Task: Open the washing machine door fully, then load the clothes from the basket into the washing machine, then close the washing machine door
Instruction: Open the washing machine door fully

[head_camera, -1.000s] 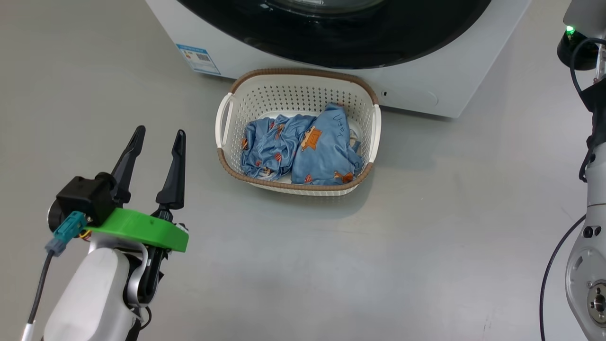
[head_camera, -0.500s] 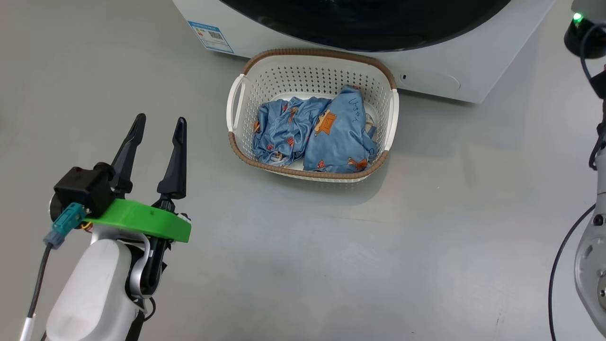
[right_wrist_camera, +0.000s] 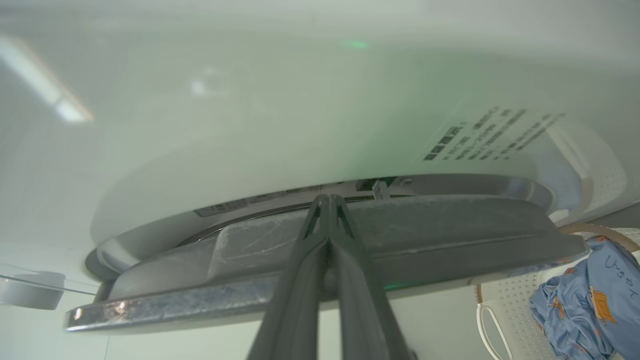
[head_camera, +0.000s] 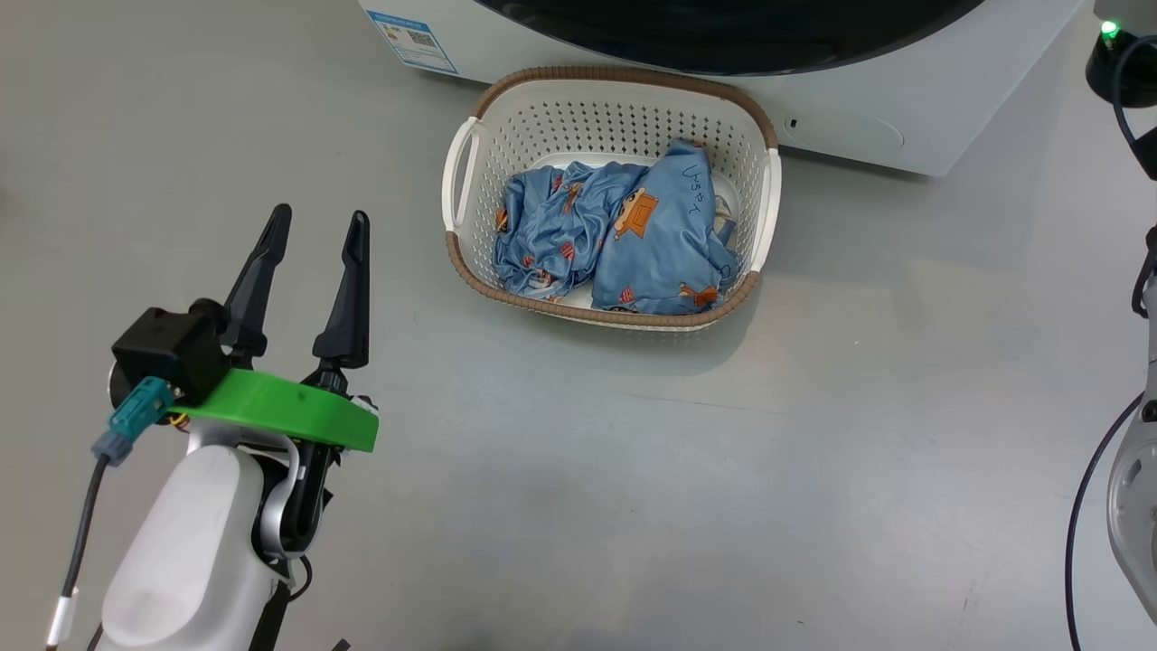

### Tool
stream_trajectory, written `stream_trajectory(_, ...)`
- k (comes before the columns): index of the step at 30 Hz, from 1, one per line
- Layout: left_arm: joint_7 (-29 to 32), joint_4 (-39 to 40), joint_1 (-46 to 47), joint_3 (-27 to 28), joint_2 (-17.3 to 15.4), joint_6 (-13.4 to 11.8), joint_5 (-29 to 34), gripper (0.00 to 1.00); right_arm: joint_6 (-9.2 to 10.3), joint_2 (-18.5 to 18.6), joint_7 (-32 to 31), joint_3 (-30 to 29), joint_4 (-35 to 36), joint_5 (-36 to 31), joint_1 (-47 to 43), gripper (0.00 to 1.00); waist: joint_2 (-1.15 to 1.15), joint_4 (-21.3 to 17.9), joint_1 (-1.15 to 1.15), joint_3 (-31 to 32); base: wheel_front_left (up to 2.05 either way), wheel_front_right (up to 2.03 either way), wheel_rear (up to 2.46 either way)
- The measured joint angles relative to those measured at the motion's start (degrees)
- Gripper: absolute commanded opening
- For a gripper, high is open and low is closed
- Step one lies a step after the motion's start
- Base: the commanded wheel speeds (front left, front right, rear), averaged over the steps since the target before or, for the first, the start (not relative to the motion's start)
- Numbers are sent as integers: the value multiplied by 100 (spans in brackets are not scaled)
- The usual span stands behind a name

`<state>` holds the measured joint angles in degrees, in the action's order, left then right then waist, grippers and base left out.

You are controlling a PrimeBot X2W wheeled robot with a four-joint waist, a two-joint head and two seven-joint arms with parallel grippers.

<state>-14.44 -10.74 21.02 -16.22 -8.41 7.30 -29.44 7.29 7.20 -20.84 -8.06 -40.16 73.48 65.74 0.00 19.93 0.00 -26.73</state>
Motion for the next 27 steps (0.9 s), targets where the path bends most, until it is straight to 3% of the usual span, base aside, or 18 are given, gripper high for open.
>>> stream_trajectory(20, -1, 2, 69, 11, 48, 0, 0, 100, 41, 82, -1, -26, -327, -204, 366, 0, 0, 190, 0, -117, 0, 0, 0)
stream_trajectory(27, -1, 2, 89, 59, 55, 0, 0, 100, 42, 188, -434, 112, -392, -178, 411, 0, 0, 209, 0, -111, 0, 0, 0)
